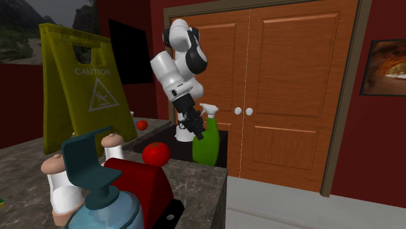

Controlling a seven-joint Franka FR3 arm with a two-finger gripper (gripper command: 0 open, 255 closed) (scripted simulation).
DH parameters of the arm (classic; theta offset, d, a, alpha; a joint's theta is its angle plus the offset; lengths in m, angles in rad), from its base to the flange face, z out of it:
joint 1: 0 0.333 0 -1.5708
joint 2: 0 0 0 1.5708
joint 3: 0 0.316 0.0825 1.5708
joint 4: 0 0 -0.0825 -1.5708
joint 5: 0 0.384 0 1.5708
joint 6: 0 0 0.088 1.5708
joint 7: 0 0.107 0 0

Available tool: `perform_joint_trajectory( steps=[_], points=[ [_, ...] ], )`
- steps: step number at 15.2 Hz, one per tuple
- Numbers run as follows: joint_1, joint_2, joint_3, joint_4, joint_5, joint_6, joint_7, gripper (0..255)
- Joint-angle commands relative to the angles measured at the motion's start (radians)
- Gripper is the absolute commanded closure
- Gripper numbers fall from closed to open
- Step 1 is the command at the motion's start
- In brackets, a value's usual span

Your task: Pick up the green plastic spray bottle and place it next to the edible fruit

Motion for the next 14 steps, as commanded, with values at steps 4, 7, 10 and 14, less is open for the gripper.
perform_joint_trajectory(
  steps=[4,7,10,14],
  points=[
    [-0.012,-0.049,0.005,0.02,-0.061,-0.05,0.066,255],
    [-0.019,-0.074,0.008,0.035,-0.091,-0.081,0.1,255],
    [-0.026,-0.097,0.012,0.052,-0.118,-0.112,0.133,255],
    [-0.033,-0.124,0.017,0.078,-0.149,-0.156,0.172,255]
  ],
)
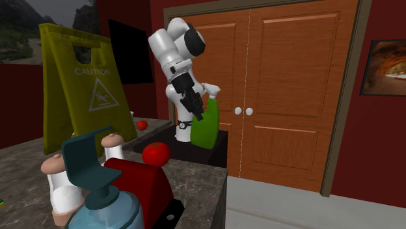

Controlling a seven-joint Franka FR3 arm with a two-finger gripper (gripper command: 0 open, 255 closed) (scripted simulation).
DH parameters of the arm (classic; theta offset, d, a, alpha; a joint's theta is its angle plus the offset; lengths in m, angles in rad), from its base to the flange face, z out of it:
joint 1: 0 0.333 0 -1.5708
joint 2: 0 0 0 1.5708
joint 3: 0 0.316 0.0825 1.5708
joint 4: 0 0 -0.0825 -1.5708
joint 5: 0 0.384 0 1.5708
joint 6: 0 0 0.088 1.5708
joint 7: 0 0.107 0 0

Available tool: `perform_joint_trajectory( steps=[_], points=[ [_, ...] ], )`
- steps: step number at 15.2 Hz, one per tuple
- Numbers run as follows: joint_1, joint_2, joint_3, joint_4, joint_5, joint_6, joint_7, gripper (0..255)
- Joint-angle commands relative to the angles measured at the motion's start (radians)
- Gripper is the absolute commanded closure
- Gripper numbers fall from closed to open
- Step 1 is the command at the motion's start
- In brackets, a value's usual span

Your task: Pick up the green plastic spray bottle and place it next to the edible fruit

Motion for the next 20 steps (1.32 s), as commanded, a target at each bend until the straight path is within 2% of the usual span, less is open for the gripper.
perform_joint_trajectory(
  steps=[1,20],
  points=[
    [-0.003,-0.012,0.003,0.013,-0.013,-0.02,0.019,255],
    [-0.023,-0.083,0.019,0.191,-0.103,-0.237,0.164,255]
  ],
)
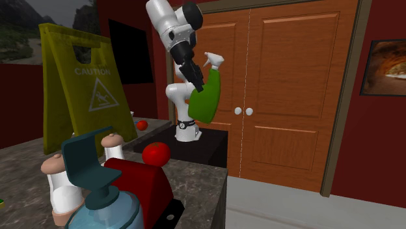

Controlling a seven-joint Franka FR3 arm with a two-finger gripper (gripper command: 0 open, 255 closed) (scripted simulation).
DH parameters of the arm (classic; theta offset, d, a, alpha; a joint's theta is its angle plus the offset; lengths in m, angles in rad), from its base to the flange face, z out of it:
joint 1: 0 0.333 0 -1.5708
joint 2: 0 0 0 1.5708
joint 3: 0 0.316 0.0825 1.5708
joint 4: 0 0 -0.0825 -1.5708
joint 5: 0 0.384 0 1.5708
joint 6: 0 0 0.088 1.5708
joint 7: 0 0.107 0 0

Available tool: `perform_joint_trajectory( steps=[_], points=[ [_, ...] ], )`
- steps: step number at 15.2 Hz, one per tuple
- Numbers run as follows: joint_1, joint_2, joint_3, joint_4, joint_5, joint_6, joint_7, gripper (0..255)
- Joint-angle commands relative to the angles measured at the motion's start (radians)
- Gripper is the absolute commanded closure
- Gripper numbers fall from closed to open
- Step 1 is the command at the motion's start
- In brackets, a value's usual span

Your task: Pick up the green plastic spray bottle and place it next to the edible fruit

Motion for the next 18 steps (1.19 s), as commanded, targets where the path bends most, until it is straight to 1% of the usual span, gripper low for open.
perform_joint_trajectory(
  steps=[1,16,18],
  points=[
    [-0.001,-0.004,0.001,0.021,-0.006,-0.023,0.013,255],
    [-0.002,-0.001,0.001,0.213,-0.034,-0.195,0.096,255],
    [-0.017,-0.071,-0.004,0.153,-0.052,-0.209,0.088,255]
  ],
)
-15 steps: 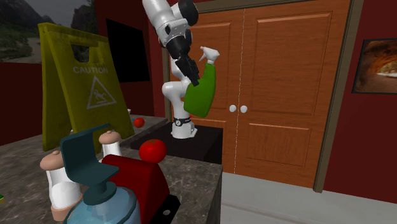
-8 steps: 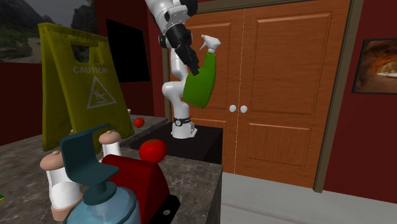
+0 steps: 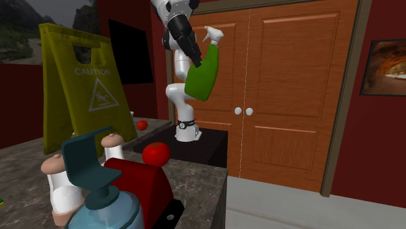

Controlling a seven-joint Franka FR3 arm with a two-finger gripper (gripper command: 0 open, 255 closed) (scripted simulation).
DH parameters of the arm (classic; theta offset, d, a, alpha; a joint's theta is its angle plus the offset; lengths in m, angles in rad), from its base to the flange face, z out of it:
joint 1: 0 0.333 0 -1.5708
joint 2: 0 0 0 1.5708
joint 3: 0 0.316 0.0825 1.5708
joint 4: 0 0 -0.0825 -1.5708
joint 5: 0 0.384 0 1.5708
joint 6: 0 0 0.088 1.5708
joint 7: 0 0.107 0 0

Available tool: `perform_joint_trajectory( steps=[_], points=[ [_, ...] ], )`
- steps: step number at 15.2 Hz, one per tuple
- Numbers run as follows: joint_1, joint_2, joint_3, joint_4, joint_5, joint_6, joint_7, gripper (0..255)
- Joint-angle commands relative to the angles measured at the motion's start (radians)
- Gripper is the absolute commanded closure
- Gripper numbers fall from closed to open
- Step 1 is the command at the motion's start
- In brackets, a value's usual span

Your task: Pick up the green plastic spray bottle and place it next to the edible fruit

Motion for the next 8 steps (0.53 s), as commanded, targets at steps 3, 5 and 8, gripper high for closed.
perform_joint_trajectory(
  steps=[3,5,8],
  points=[
    [-0.033,-0.129,-0.014,-0.095,-0.036,-0.041,-0.014,255],
    [-0.052,-0.197,-0.023,-0.142,-0.056,-0.066,-0.022,255],
    [-0.084,-0.295,-0.039,-0.202,-0.087,-0.112,-0.035,255]
  ],
)
